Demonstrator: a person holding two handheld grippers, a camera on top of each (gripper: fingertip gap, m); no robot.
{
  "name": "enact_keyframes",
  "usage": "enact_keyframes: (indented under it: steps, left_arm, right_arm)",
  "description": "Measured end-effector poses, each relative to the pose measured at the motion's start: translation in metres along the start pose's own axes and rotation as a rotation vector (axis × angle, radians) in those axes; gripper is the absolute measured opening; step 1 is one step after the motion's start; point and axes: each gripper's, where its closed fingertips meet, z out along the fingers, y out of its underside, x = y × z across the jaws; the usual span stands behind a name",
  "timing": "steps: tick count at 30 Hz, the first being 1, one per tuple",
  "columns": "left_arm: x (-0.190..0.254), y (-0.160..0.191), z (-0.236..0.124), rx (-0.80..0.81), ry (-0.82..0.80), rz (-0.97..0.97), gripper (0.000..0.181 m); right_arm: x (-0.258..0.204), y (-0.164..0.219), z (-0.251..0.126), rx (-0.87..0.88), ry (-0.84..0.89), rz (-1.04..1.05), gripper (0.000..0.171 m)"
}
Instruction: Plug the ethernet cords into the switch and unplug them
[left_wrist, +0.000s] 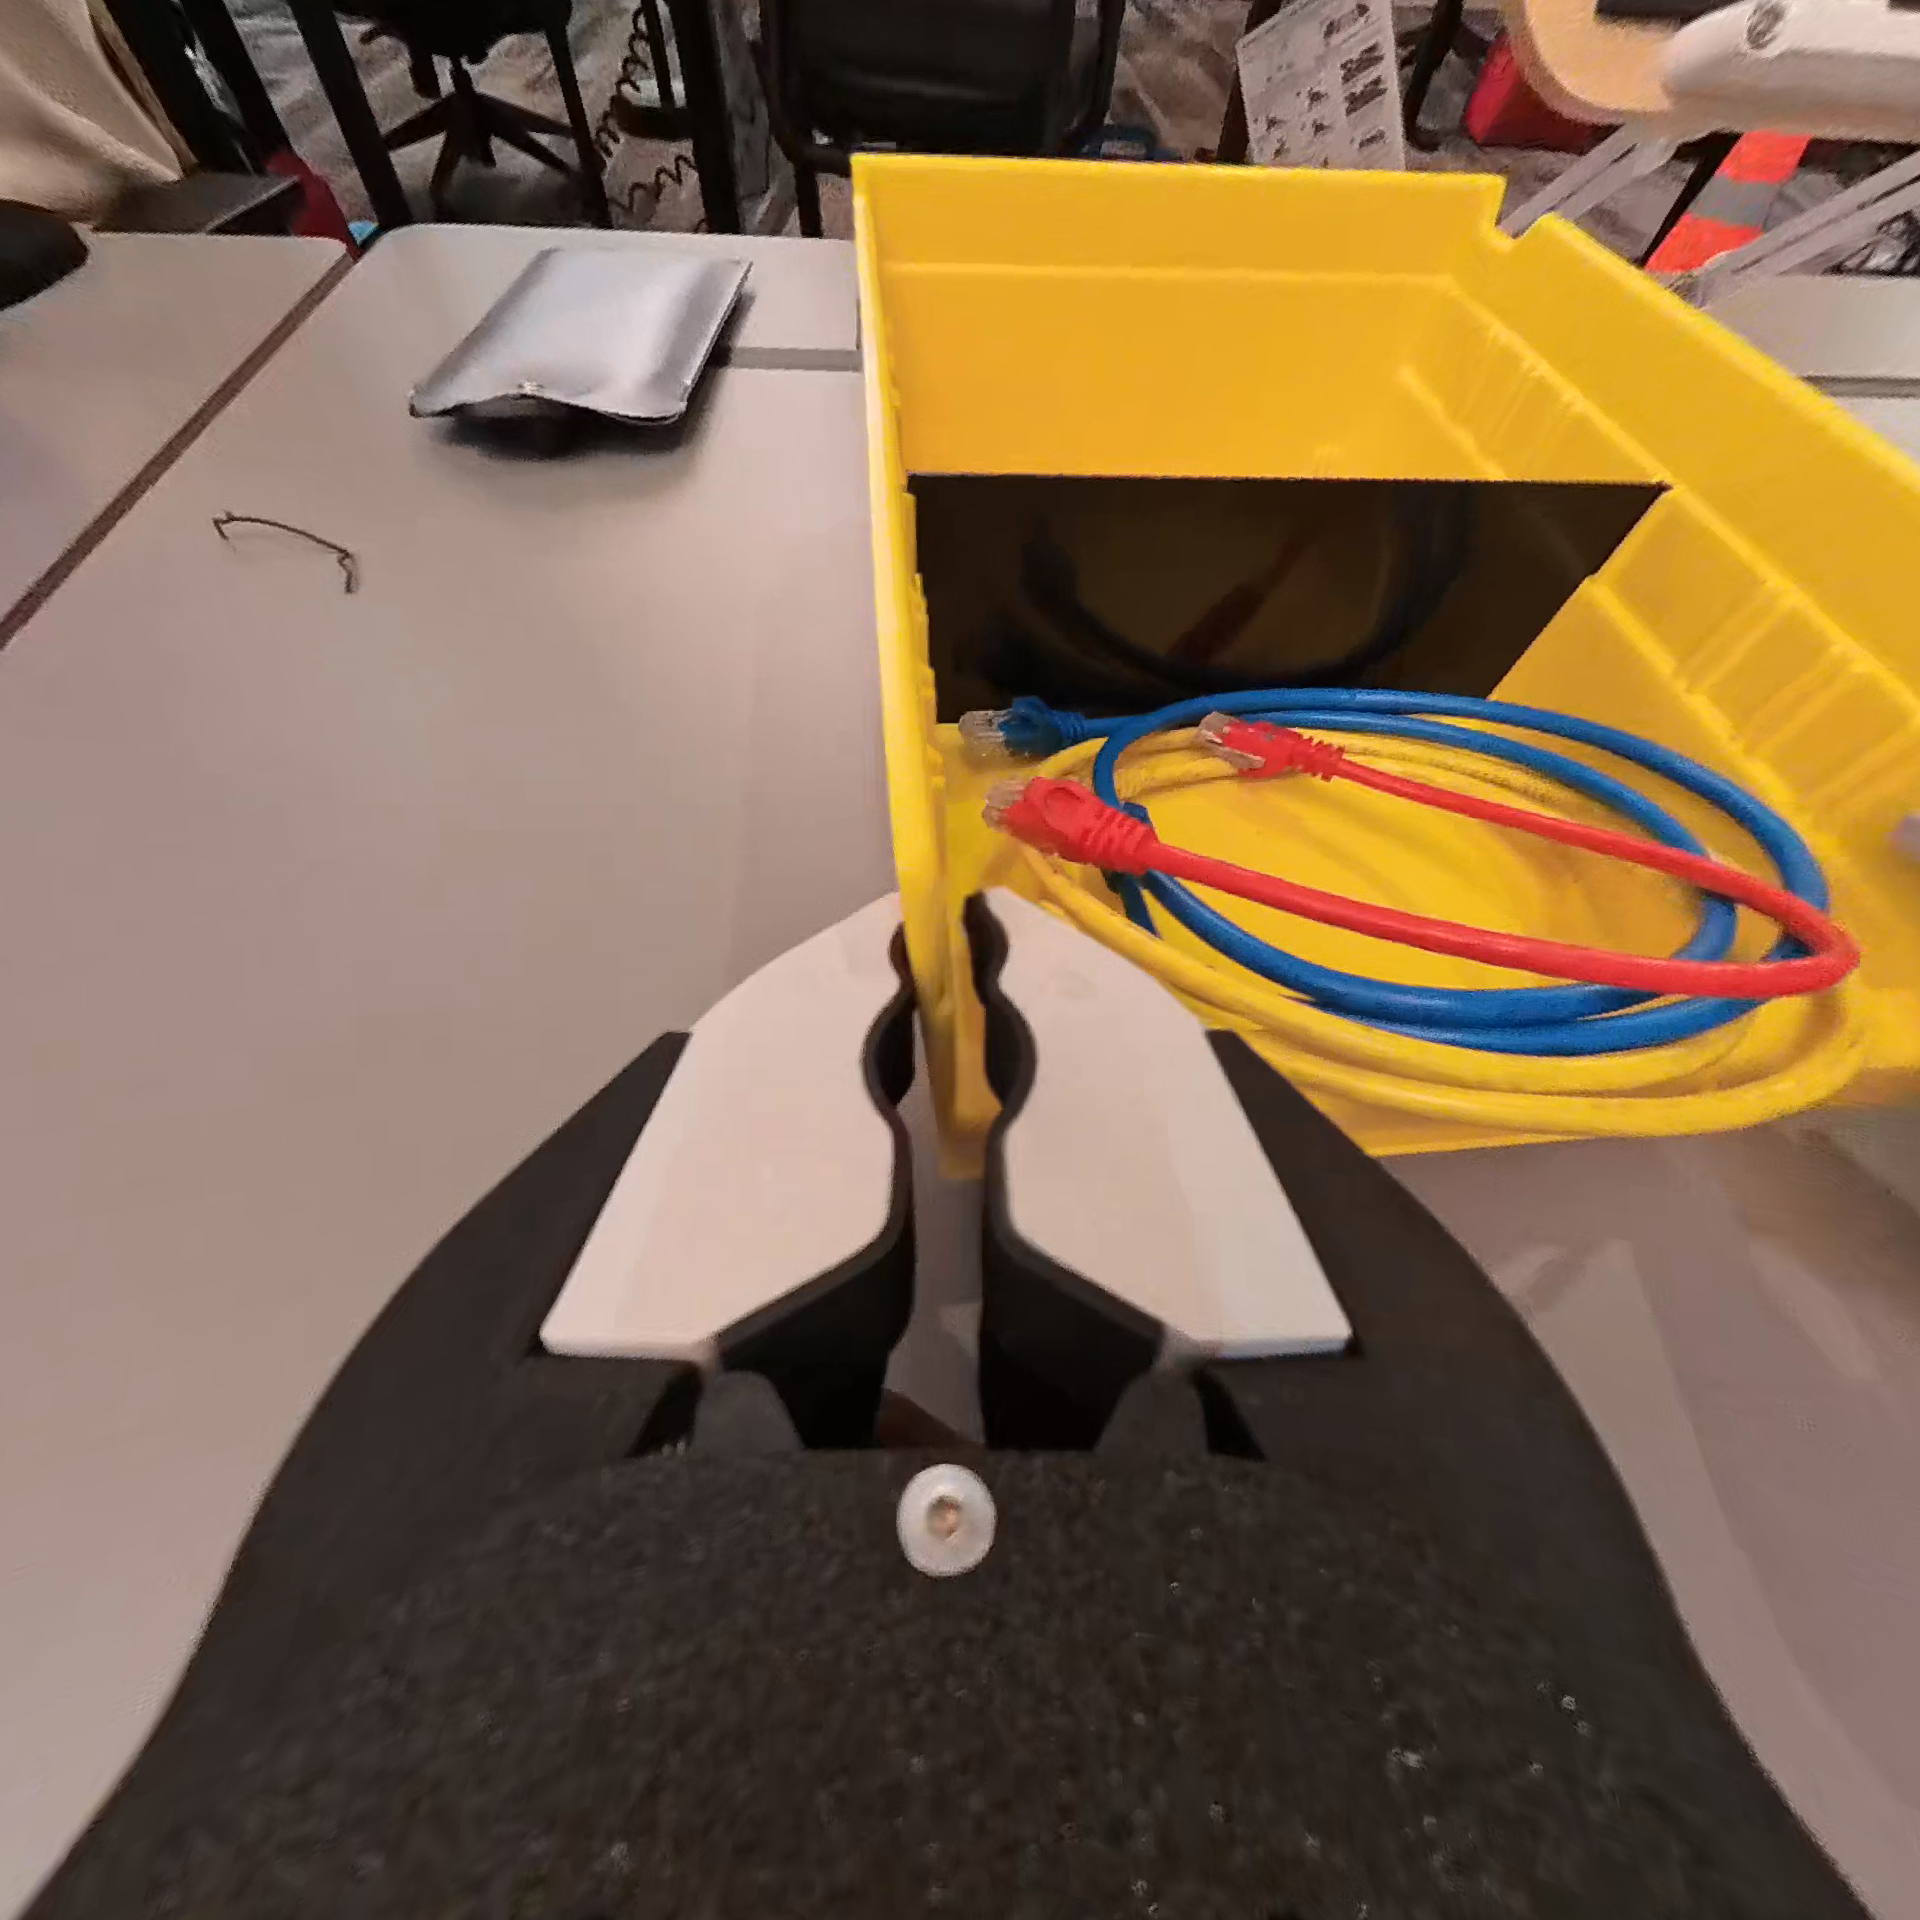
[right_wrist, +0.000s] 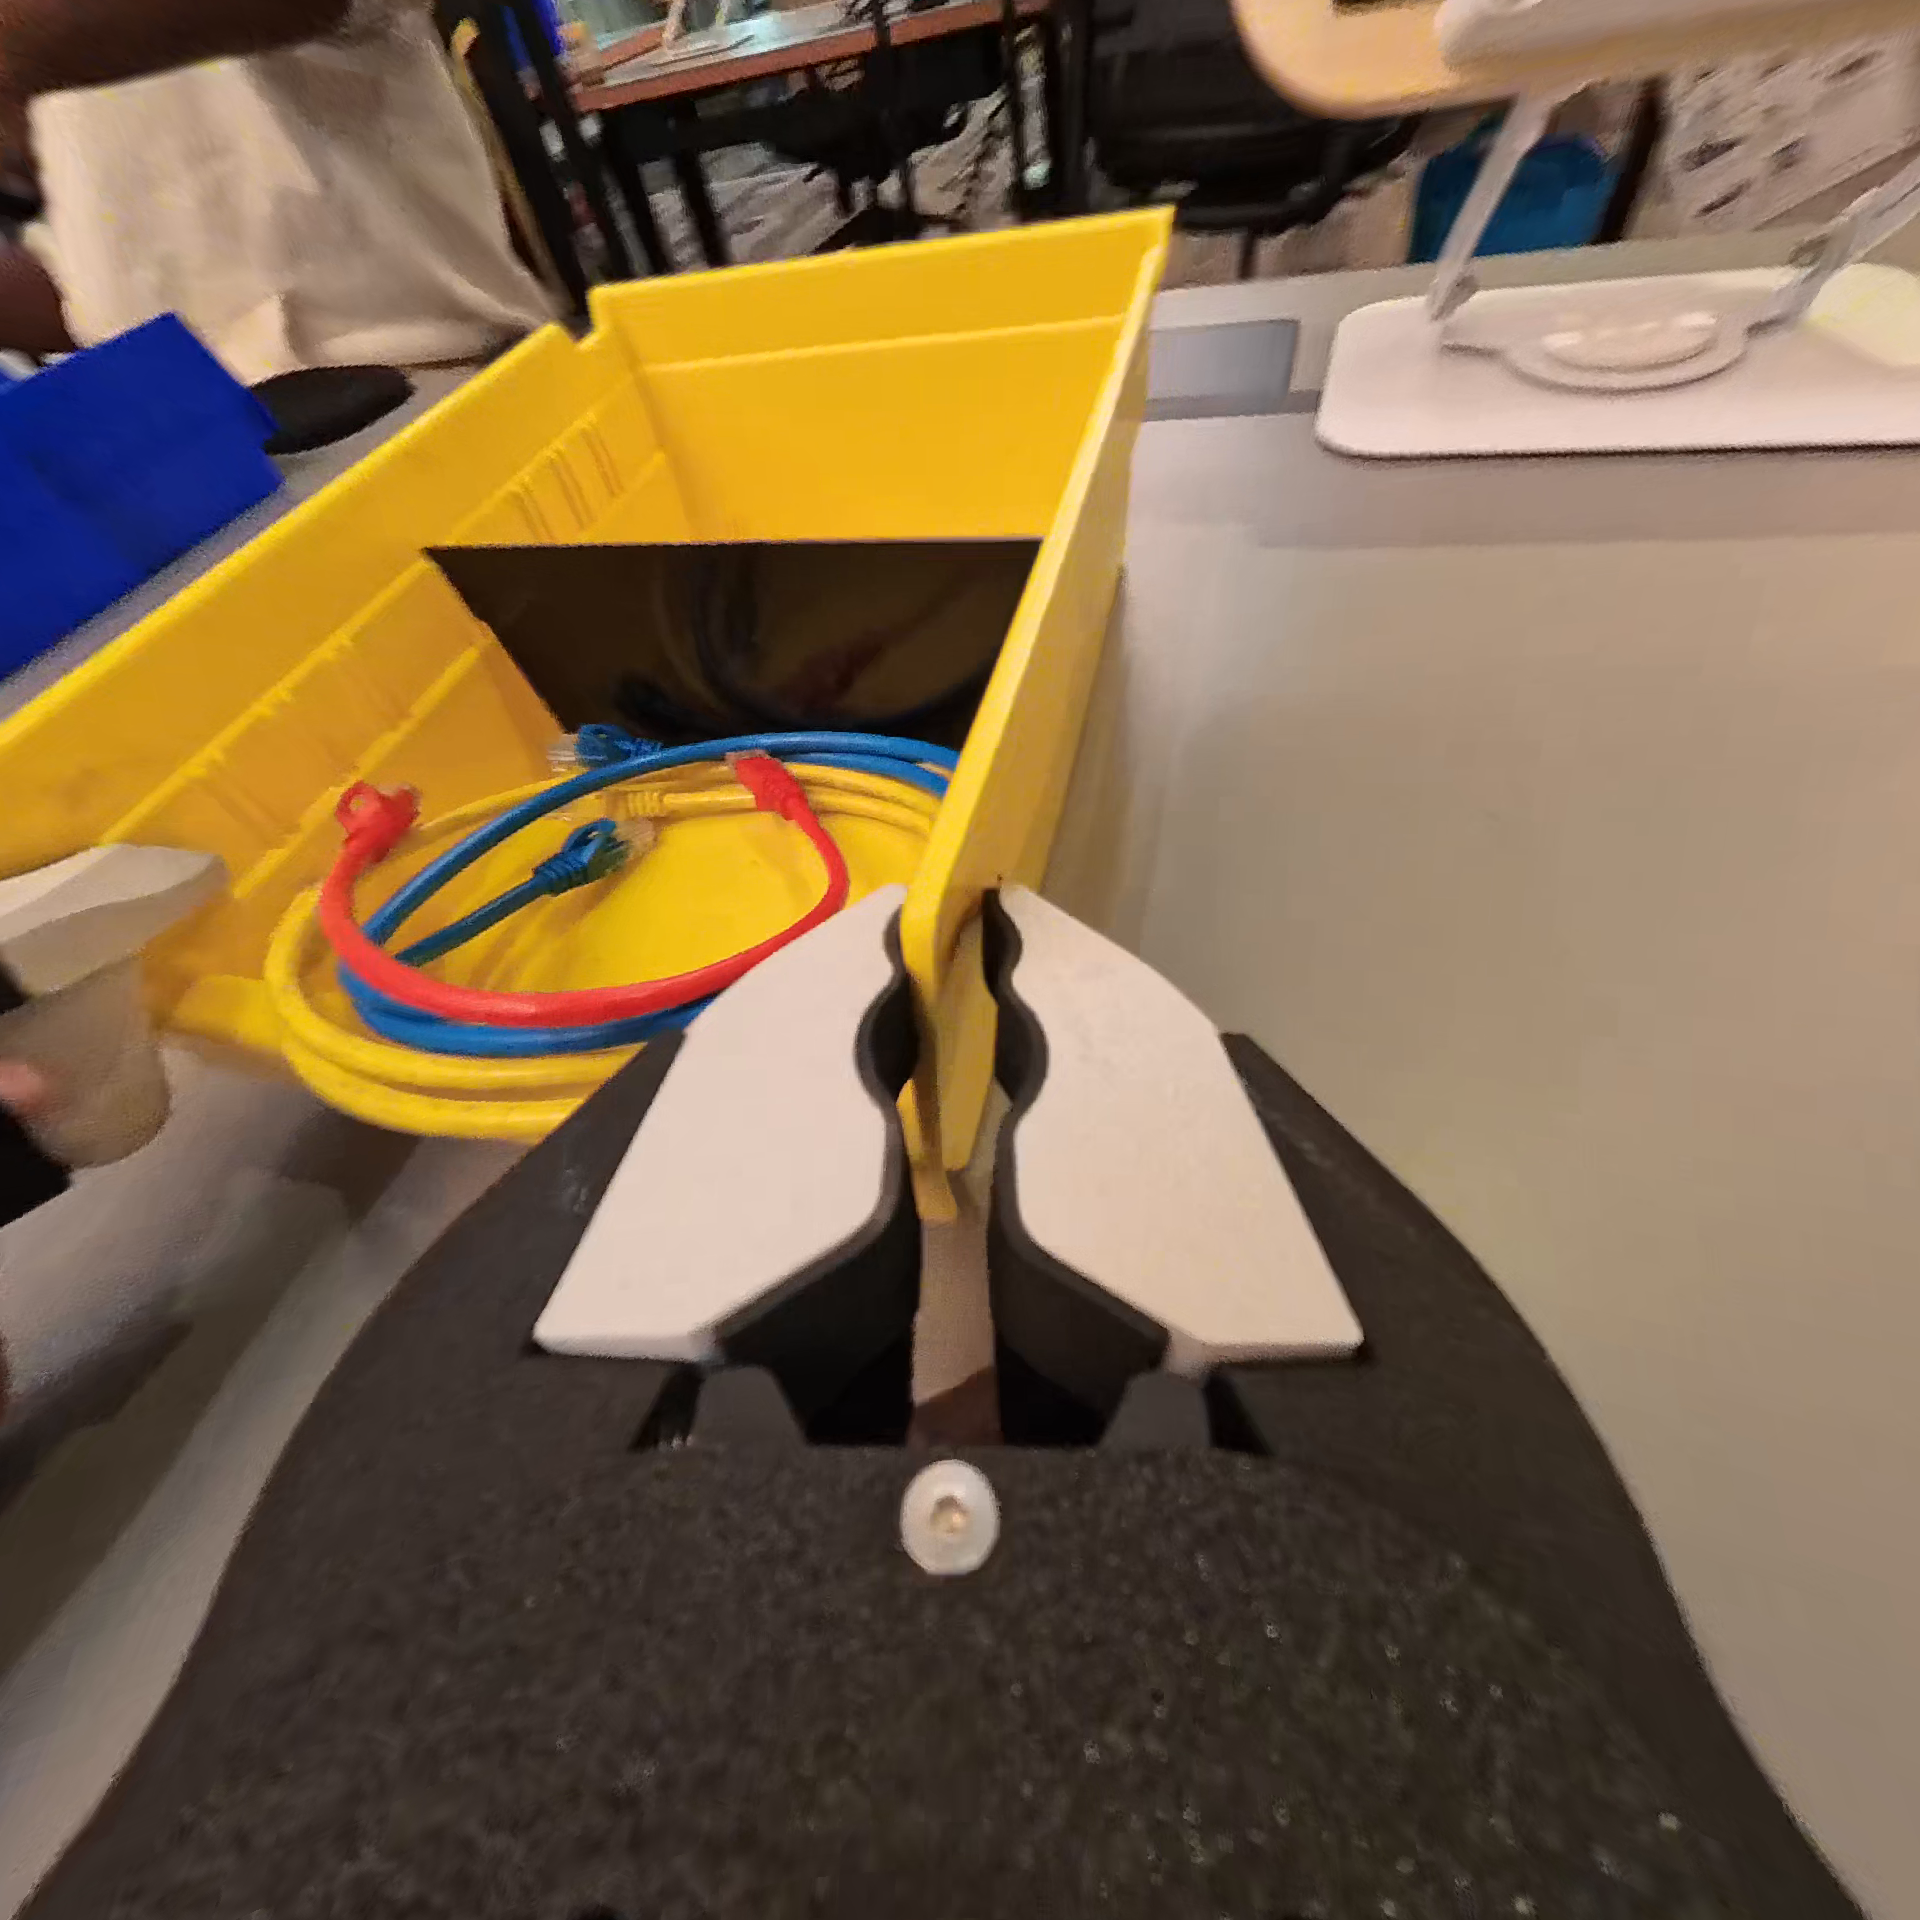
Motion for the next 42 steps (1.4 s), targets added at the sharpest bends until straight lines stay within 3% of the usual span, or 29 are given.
enact_keyframes:
  steps: [2,5,7,10,14,16,20,21,22,28,34,42]
  left_arm:
    - [0.002,-0.002,-0.005,0.021,0.012,-0.015,0.021]
    - [0.005,-0.011,-0.016,0.081,0.05,-0.065,0.026]
    - [0.007,-0.019,-0.022,0.132,0.134,-0.148,0.033]
    - [-0.004,-0.021,-0.027,0.139,0.152,-0.226,0.041]
    - [-0.029,-0.021,-0.036,0.161,0.015,-0.217,0.055]
    - [-0.032,-0.023,-0.045,0.182,-0.029,-0.206,0.038]
    - [-0.019,-0.028,-0.061,0.198,-0.115,-0.034,0.041]
    - [-0.01,-0.027,-0.065,0.177,-0.112,0.008,0.033]
    - [0.001,-0.024,-0.07,0.158,-0.091,0.039,0.026]
    - [0.075,0.0,-0.099,0.161,0.012,0.073,0.019]
    - [0.156,0.028,-0.093,0.033,0.238,0.165,0.029]
    - [0.183,0.058,-0.08,-0.128,0.347,0.19,0.031]
  right_arm:
    - [-0.006,0.006,-0.008,-0.087,-0.123,0.008,0.015]
    - [-0.016,0.013,-0.037,-0.161,-0.382,-0.012,0.032]
    - [0.002,0.026,-0.052,-0.22,-0.436,-0.057,0.047]
    - [0.054,0.041,-0.07,-0.259,-0.374,-0.127,0.052]
    - [0.117,0.043,-0.106,-0.194,-0.3,-0.218,0.051]
    - [0.145,0.035,-0.126,-0.126,-0.254,-0.237,0.054]
    - [0.19,0.027,-0.165,-0.042,-0.21,-0.255,0.031]
    - [0.197,0.031,-0.174,-0.057,-0.227,-0.263,0.021]
    - [0.208,0.033,-0.179,-0.058,-0.206,-0.258,0.022]
    - [0.28,0.025,-0.2,-0.023,-0.023,-0.194,0.017]
    - [0.315,0.009,-0.201,0.046,0.047,-0.065,0.023]
    - [0.339,0.007,-0.199,0.051,0.102,-0.001,0.032]
